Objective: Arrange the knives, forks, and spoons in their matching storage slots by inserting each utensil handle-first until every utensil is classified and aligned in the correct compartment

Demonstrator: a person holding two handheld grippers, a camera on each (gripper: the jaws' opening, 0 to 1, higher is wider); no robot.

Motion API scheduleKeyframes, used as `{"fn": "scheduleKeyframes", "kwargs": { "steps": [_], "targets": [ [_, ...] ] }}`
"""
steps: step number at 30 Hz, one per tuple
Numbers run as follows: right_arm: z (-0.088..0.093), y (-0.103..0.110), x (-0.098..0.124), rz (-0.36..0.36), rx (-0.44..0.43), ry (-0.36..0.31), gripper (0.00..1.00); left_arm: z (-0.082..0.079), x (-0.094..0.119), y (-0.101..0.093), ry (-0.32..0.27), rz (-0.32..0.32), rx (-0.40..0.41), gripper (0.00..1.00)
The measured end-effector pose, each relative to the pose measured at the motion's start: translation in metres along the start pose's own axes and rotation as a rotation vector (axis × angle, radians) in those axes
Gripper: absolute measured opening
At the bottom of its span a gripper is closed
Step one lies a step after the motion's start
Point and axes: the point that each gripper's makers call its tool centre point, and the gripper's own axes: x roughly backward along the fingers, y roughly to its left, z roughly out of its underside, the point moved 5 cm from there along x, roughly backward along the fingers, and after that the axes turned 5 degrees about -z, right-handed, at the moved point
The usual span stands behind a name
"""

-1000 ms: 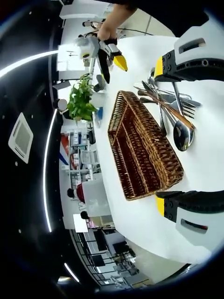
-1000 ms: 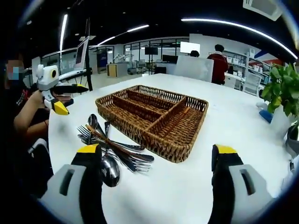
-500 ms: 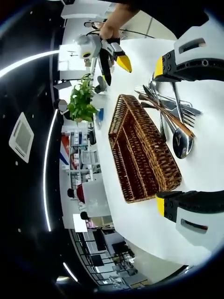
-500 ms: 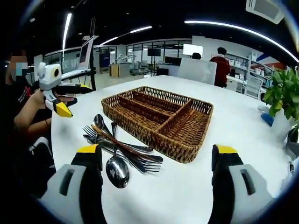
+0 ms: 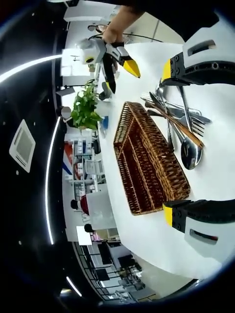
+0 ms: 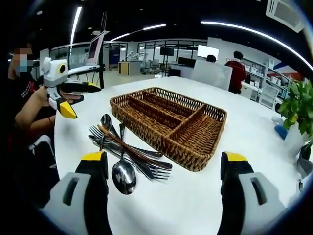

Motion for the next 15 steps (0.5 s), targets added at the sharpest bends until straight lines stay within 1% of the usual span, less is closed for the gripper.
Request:
{"fn": "scheduleKeyframes", "kwargs": {
  "steps": [5, 9, 15],
  "targets": [
    [-0.001, 0.003, -0.006, -0.028, 0.031, 0.018, 0.94, 0.001, 0.0, 0.0, 0.003, 0.0, -0.001, 0.99],
    [-0.002, 0.006, -0.011, -0.065, 0.053, 0.027, 0.89, 0.002, 0.001, 0.001, 0.001, 0.001, -0.002, 0.99],
    [-0.004, 0.015, -0.022, -0.146, 0.101, 0.04, 0.77, 0.002, 0.001, 0.001, 0.003, 0.003, -0.009, 0.99]
  ]
}}
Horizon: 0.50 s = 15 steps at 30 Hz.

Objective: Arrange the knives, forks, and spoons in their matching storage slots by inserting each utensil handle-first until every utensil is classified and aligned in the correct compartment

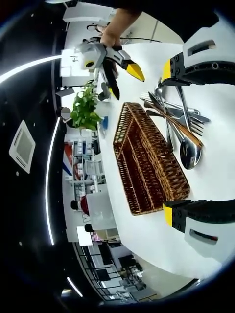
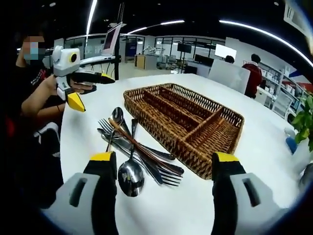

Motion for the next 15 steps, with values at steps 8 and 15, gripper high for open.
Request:
{"fn": "scheduleKeyframes", "kwargs": {
  "steps": [8, 15],
  "targets": [
    [-0.002, 0.006, -0.018, -0.081, 0.078, 0.035, 0.62, 0.0, 0.0, -0.002, 0.002, 0.002, -0.004, 0.99],
    [-0.009, 0.012, -0.033, -0.158, 0.145, 0.037, 0.46, 0.0, 0.0, -0.003, 0.004, 0.003, -0.007, 0.99]
  ]
}}
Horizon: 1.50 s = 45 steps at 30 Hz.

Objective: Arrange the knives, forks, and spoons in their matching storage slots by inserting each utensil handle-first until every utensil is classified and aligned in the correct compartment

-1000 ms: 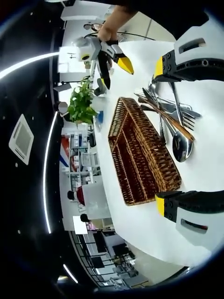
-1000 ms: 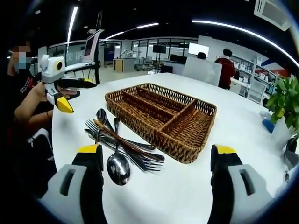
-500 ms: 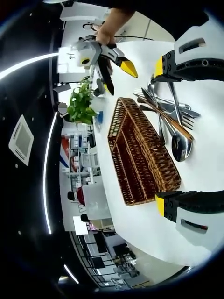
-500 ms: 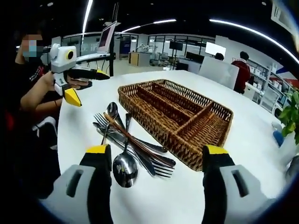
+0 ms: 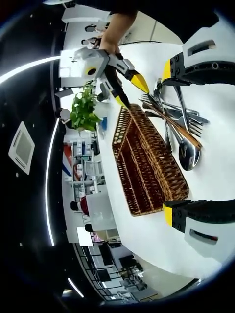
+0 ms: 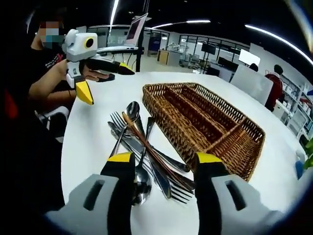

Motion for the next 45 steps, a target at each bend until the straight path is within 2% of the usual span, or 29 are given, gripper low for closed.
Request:
{"fn": "scheduleKeyframes", "kwargs": {
  "steps": [10, 21, 30, 45],
  "targets": [
    [-0.01, 0.008, -0.02, -0.087, 0.101, 0.023, 0.34, -0.001, 0.0, 0.0, -0.001, -0.001, 0.0, 0.99],
    [-0.008, 0.017, -0.046, -0.2, 0.208, 0.039, 0.21, 0.001, 0.002, -0.001, 0.005, 0.001, -0.003, 0.99],
    [-0.003, 0.019, -0.061, -0.236, 0.287, 0.048, 0.11, 0.002, 0.002, -0.003, 0.008, 0.004, -0.006, 0.99],
    [-0.004, 0.023, -0.075, -0.309, 0.36, 0.039, 0.06, 0.006, 0.005, 0.001, 0.018, -0.006, -0.002, 0.99]
  ]
}}
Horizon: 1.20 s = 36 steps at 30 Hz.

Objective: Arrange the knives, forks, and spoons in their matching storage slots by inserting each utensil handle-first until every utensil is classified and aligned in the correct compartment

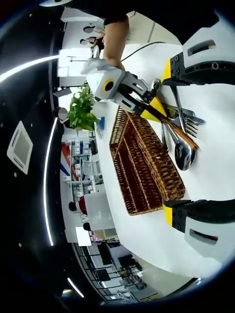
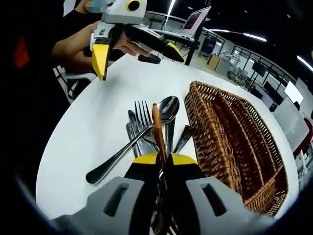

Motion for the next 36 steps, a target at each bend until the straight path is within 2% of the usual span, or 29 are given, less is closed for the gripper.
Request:
{"fn": "scheduleKeyframes", "kwargs": {
  "steps": [17, 36],
  "targets": [
    [-0.002, 0.002, 0.004, -0.023, 0.045, -0.013, 0.03, -0.001, -0.002, 0.0, 0.011, 0.001, -0.007, 0.99],
    [-0.018, 0.0, 0.025, 0.007, 0.012, -0.051, 0.03, -0.005, -0.007, 0.004, -0.008, -0.007, 0.01, 0.99]
  ]
}}
